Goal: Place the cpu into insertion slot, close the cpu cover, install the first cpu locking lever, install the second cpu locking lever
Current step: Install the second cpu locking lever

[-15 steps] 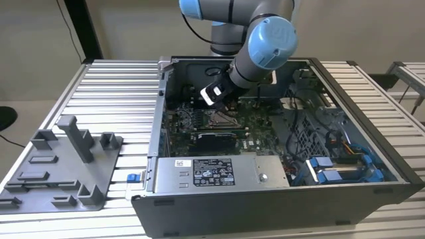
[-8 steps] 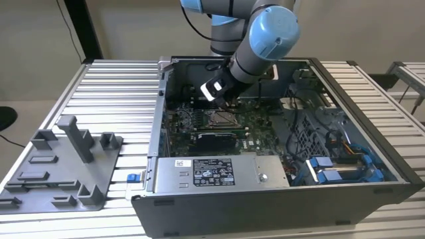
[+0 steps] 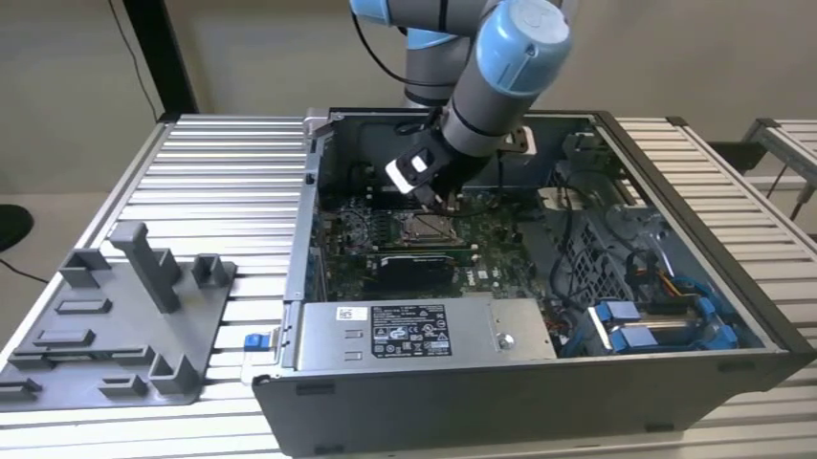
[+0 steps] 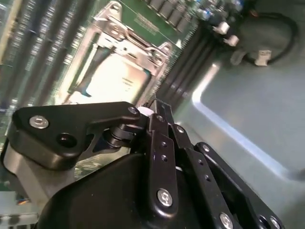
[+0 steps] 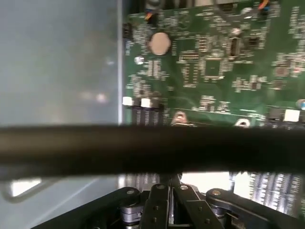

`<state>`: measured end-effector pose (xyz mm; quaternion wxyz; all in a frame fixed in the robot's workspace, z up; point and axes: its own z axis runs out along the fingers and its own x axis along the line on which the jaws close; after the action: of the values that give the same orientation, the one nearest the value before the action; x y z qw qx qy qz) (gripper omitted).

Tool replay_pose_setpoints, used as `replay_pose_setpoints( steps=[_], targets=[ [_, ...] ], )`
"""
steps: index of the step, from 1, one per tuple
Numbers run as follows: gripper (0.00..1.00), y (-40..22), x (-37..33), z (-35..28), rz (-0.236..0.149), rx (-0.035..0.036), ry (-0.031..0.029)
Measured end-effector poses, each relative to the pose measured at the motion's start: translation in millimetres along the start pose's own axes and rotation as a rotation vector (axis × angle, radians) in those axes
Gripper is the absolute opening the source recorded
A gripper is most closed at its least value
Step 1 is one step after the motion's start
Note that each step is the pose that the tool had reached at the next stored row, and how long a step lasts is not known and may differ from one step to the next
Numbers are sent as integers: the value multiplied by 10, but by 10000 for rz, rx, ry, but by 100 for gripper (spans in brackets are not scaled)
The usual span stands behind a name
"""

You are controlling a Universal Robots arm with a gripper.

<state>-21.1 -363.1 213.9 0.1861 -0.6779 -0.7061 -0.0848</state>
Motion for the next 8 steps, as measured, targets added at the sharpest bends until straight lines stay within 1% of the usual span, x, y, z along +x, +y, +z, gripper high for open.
replay_pose_setpoints(
  steps=[3,4,5,6,8],
  targets=[
    [0,4,0,-1,134,-22,-535],
    [0,10,1,-5,180,-34,-640],
    [0,16,5,-14,227,-47,-706],
    [0,16,13,-38,262,-55,-743],
    [0,6,45,-114,285,-64,-747]
  ],
)
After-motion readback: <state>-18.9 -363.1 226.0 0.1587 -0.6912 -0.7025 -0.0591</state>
